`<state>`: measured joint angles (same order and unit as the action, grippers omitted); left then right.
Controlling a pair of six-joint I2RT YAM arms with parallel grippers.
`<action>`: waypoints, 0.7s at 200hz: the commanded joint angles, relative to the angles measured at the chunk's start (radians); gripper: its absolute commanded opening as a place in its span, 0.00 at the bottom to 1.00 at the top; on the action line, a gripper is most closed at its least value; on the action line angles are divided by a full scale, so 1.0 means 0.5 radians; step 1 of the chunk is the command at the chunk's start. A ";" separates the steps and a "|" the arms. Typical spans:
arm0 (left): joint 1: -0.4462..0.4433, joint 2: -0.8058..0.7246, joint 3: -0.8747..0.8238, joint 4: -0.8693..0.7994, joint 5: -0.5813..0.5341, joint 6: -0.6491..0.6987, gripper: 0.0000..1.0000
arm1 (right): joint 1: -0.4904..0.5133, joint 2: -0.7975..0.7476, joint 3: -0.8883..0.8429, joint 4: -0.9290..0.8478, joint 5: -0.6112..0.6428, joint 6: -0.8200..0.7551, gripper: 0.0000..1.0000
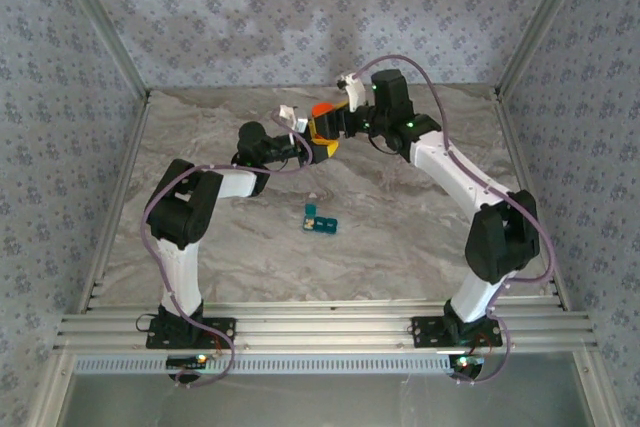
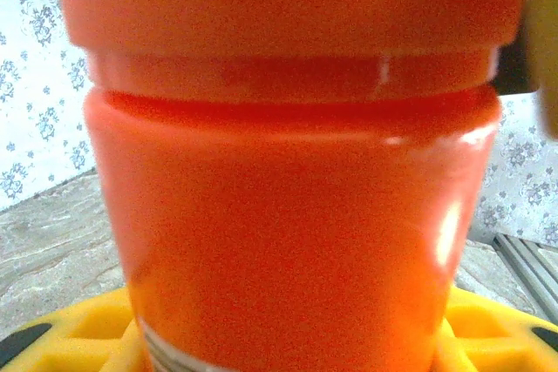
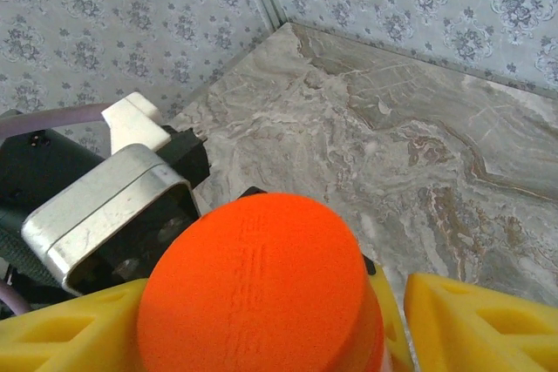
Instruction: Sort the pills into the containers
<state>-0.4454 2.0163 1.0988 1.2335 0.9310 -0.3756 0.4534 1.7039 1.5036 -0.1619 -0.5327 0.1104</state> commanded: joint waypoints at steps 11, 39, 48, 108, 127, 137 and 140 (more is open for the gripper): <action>-0.007 -0.047 0.058 0.064 0.049 0.027 0.00 | 0.008 0.054 0.106 -0.038 -0.045 -0.022 0.66; -0.011 -0.044 0.070 0.047 0.055 0.036 0.00 | 0.012 0.078 0.113 -0.006 -0.066 0.004 0.53; -0.014 -0.041 0.074 0.040 0.057 0.039 0.00 | 0.015 0.088 0.121 -0.010 -0.080 0.014 0.47; -0.017 -0.049 0.064 0.016 0.035 0.051 0.00 | -0.005 0.017 -0.017 0.151 0.000 0.105 0.28; -0.017 -0.068 0.042 0.012 -0.002 0.055 0.08 | -0.028 -0.027 -0.103 0.247 0.089 0.169 0.26; -0.017 -0.080 0.033 0.000 -0.010 0.055 0.18 | -0.046 -0.053 -0.159 0.307 0.138 0.218 0.26; -0.017 -0.085 0.030 -0.005 -0.014 0.055 0.21 | -0.053 -0.060 -0.173 0.324 0.153 0.234 0.26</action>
<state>-0.4408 2.0163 1.1046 1.1671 0.9276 -0.3912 0.4435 1.7168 1.4681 -0.0811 -0.5255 0.1192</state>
